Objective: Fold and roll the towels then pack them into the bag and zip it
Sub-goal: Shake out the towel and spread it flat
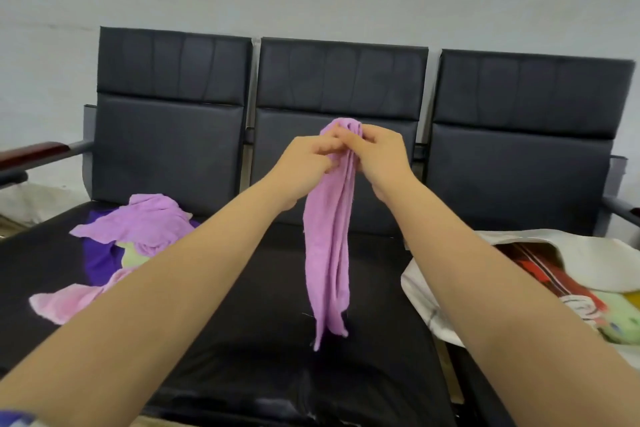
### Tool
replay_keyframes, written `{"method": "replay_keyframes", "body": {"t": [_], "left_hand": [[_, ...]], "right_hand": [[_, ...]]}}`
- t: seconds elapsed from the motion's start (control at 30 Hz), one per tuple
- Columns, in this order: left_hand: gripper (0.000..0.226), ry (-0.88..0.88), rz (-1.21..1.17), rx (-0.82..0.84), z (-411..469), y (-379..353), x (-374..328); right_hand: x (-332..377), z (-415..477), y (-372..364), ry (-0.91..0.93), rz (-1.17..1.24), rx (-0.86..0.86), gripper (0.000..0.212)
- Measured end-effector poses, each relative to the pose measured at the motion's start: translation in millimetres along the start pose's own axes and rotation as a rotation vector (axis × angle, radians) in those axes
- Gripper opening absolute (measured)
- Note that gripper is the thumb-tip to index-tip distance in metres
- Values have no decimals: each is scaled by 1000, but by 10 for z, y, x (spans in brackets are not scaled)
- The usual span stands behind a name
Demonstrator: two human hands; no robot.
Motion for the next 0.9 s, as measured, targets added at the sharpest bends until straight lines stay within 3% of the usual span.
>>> {"method": "replay_keyframes", "body": {"t": [0.07,0.13,0.23,0.3,0.4,0.53,0.63,0.7,0.8,0.9], "left_hand": [[41,-31,-2,-143,-41,125,34],[44,-56,221,-228,-40,288,117],[72,7,391,37,-38,357,302],[64,53,317,165,-68,323,340],[31,81,91,171,-94,287,312],[52,129,-296,353,-172,64,214],[51,128,-339,357,-189,-77,158],[46,161,-295,371,-192,-42,164],[27,195,-6,445,-202,124,230],[21,157,167,208,-108,371,266]], "right_hand": [[3,27,106,13,-30,-8,21],[72,-18,188,46,-99,46,17],[197,-62,279,73,-85,128,19],[254,-65,314,83,-83,148,19],[281,-60,344,82,-69,144,24],[308,-86,321,51,38,134,26],[345,-92,305,31,21,118,27],[372,-94,335,21,-8,120,29],[377,-76,469,68,-200,126,32],[333,-24,687,158,-419,-12,23]]}}
Point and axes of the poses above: each hand's wrist, its own z-axis towards the middle knuckle, its own y-axis out of the back of the hand, x = y × z, the point moved 3 cm from there along z, towards the middle knuckle, and after that the axes turned 14 degrees about -y, right-handed, at the moved point
